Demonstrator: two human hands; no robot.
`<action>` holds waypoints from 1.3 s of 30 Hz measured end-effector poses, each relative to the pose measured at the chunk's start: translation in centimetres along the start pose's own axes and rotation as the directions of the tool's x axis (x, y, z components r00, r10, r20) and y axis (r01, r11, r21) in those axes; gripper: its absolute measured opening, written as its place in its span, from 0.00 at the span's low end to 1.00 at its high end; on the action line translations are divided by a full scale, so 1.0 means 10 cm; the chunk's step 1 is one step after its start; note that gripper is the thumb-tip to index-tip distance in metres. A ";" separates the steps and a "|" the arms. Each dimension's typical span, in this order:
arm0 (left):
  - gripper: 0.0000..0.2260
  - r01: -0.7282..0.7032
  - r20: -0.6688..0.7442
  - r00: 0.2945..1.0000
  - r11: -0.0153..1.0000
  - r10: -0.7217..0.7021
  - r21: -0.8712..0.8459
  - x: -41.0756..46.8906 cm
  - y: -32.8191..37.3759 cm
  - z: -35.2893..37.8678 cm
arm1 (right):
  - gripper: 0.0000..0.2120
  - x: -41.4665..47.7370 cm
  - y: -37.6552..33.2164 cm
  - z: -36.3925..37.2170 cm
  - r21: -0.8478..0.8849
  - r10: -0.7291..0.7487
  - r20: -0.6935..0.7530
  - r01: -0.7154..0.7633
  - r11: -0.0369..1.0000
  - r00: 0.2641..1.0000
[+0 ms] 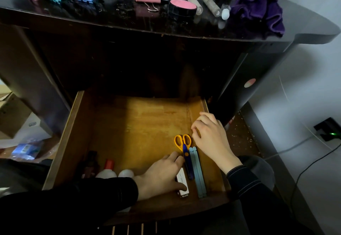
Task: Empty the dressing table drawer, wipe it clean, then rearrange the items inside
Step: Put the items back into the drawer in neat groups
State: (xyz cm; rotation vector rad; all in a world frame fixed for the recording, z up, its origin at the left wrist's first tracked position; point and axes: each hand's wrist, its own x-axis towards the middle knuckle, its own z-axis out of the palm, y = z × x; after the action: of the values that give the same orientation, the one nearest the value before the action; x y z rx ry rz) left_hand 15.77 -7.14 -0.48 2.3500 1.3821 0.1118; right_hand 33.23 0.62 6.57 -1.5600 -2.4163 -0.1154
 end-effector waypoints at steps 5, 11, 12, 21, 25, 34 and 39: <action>0.34 -0.014 -0.018 1.000 1.000 0.013 -0.007 0.01 0.02 0.04 | 0.05 0.00 0.00 -0.01 0.004 0.000 0.003 0.000 1.000 1.000; 0.35 -0.043 -0.010 0.999 0.999 0.043 -0.002 0.02 0.09 0.05 | 0.05 -0.01 0.00 -0.01 0.006 -0.002 0.002 0.002 1.000 1.000; 0.35 -0.043 -0.010 0.999 0.999 0.043 -0.002 0.02 0.10 0.04 | 0.05 0.00 0.00 -0.01 0.007 -0.002 0.000 0.002 1.000 1.000; 0.33 -0.067 -0.045 0.997 0.998 0.068 0.022 0.01 0.11 0.07 | 0.06 0.00 0.01 0.00 0.011 -0.008 -0.002 0.008 1.000 1.000; 0.34 -0.068 -0.053 0.996 0.998 0.069 0.012 0.01 0.10 0.10 | 0.05 0.00 0.02 0.02 0.012 -0.011 -0.010 0.011 1.000 1.000; 0.26 0.070 -0.096 0.992 0.987 -0.084 -0.143 -0.05 -0.06 -0.31 | 0.08 0.00 0.01 -0.05 0.014 -0.030 0.027 0.029 0.999 0.999; 0.12 0.020 -0.431 0.898 0.986 -0.090 -0.165 -0.15 -0.08 -1.08 | 0.10 0.09 -0.17 -0.63 0.104 -0.119 -0.116 0.131 0.986 0.986</action>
State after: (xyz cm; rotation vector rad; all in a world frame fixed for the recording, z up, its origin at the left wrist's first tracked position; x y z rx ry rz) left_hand 11.44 -4.80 9.30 2.2328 1.5701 0.7475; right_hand 32.46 -0.56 12.98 -1.3189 -2.3901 -0.0865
